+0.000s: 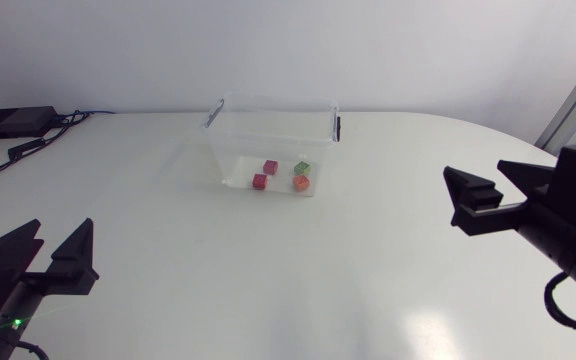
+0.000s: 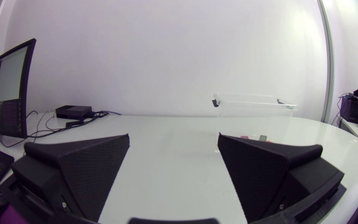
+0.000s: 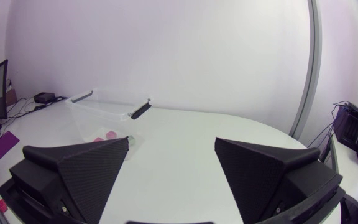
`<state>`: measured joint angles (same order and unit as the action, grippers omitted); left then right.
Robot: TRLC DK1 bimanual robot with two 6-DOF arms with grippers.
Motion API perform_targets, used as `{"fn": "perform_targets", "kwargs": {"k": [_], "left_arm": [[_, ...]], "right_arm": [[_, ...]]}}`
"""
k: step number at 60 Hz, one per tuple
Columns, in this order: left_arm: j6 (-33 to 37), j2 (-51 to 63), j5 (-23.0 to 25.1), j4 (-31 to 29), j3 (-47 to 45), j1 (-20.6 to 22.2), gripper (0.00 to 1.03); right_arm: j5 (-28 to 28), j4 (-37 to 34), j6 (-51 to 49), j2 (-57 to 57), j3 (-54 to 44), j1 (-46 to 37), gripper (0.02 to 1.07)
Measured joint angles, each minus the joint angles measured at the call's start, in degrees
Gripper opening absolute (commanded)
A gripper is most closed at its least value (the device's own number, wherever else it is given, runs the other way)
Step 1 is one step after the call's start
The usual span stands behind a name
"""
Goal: Place the duplo bricks in the container
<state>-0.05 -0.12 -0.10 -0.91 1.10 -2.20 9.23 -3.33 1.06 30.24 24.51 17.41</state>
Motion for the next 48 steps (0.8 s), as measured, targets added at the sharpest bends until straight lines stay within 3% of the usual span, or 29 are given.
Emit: {"fn": "perform_targets", "kwargs": {"k": [48], "left_arm": [[0.02, 0.0, 0.0, 0.0, 0.0, 1.38, 0.99]], "right_arm": [[-7.32, 2.1, -0.28, -24.52, -19.21, -13.92, 1.02]]}}
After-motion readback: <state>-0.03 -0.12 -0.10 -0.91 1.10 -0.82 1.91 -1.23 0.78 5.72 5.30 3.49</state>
